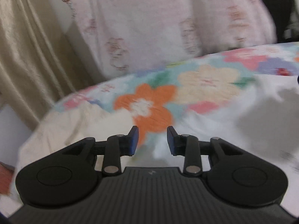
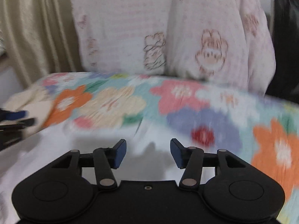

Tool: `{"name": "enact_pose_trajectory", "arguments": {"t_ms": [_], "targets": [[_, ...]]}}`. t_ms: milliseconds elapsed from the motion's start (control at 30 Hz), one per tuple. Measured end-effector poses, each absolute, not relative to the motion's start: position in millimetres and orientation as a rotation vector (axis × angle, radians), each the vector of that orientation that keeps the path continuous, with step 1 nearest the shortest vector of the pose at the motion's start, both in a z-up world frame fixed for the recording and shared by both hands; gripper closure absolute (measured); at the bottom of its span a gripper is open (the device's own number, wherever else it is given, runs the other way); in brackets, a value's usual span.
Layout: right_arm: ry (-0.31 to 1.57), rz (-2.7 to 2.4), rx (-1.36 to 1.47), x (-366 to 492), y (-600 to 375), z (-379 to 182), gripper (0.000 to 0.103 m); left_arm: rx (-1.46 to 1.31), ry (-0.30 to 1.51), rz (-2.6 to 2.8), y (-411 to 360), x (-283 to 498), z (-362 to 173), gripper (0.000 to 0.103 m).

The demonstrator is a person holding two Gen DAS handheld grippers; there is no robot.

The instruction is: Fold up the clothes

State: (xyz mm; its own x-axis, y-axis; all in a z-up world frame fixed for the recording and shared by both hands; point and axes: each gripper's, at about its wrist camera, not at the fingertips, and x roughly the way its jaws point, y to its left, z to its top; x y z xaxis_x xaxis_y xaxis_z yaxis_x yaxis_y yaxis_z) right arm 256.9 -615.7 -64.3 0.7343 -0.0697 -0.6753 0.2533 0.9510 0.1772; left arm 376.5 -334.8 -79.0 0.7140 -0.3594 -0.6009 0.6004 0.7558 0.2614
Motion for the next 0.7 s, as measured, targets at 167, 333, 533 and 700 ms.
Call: {"name": "enact_pose_trajectory", "arguments": {"t_ms": [167,333,533,700], "targets": [[0.772,-0.194,0.362,120,-621,-61,0.045,0.306,0.651,-0.714,-315,289,-66,0.07],[0.775,-0.393,0.191,6,-617,-60,0.04,0.238,0.715,-0.843,-328,195,-65,0.059],[0.805,-0.567,0.249,-53,-661,-81,0.04,0.207,0.784,-0.962,-388,117,-73,0.055],[0.815,-0.51,0.546,-65,-689,-101,0.036,0.149,0.87,-0.976,-435,86,-85,0.055]]}}
